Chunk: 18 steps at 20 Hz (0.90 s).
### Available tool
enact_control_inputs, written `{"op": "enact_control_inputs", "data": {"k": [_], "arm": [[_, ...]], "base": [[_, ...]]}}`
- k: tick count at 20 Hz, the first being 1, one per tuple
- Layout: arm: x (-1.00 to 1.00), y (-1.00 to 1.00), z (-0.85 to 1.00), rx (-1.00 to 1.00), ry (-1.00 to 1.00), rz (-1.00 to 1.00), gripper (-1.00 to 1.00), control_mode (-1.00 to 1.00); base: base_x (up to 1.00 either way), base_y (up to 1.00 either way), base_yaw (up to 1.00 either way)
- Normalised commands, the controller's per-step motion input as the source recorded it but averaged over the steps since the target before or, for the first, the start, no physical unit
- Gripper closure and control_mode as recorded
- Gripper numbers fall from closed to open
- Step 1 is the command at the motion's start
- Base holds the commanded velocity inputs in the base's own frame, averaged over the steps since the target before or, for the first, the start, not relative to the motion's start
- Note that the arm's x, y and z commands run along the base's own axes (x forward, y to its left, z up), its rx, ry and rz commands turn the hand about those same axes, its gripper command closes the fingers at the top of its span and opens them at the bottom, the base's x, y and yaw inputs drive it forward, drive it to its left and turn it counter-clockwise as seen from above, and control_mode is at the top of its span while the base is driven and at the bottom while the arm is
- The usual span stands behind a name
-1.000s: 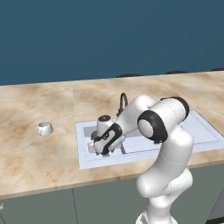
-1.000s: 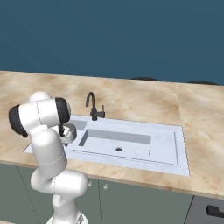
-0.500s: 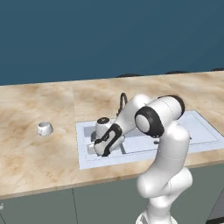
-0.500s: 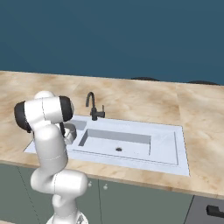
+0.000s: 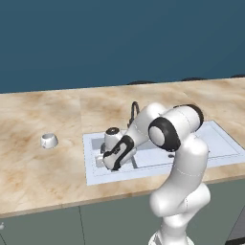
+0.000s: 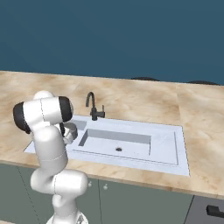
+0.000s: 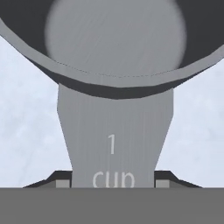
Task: Move any existing items from the left basin to the right basin for drying. Then move the mug from the counter to the left basin of the sink for washing.
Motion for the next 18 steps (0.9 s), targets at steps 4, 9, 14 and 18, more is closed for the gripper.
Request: {"op": "enact_control_inputs", "data": {"k": [4, 9, 14, 18], "arm": [[0.0, 0.0, 0.42, -0.05, -0.01, -0.16, 1.0, -1.0], [0.0, 0.0, 0.5, -0.06, 0.0, -0.15, 1.0, -1.0], [-0.01, 0.0, 0.54, -0.06, -0.01, -0.15, 1.0, -1.0], [-0.19, 0.04, 0.51, -0.01, 0.0, -0.19, 1.0, -1.0]], "base": [[0.0, 0.0, 0.0], [0.0, 0.0, 0.0], [0.0, 0.0, 0.0], [0.0, 0.0, 0.0]]}}
